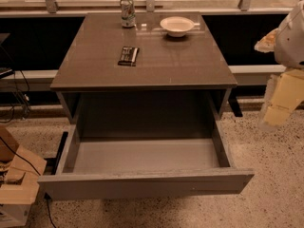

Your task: Place rxbar chocolate into top drawer

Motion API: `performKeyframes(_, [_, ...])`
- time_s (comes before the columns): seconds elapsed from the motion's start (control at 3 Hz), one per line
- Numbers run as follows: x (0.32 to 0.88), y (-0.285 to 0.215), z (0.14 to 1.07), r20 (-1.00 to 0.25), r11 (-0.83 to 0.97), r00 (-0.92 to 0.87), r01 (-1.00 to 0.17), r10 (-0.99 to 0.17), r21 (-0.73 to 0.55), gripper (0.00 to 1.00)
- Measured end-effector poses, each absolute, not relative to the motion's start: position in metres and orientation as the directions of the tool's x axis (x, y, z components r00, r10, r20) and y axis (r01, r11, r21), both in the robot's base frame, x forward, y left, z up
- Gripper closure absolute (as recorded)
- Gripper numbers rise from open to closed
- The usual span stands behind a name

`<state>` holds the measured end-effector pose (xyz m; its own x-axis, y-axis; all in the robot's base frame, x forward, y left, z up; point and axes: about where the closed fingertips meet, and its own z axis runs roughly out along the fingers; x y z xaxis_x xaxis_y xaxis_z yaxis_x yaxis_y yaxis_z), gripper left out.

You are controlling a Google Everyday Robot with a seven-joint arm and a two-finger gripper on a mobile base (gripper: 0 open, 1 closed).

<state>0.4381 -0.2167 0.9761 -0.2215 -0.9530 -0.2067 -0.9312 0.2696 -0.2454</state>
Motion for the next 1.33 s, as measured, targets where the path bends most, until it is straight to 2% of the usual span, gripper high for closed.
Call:
performKeyframes(0.33, [0.438,-0.217,0.976,-0.207,0.270,-0.222,-0.931,-0.953,-0.245,0.00])
performKeyframes(0.67, [0.457,-0.199,0.976,-0.283,0.281,-0.210,-0.929,-0.936,-0.240,0.00])
performKeyframes(1.33, [0.528,-0.135,0.973,-0.519,0.300,-0.164,-0.935,-0.839,-0.191,0.00])
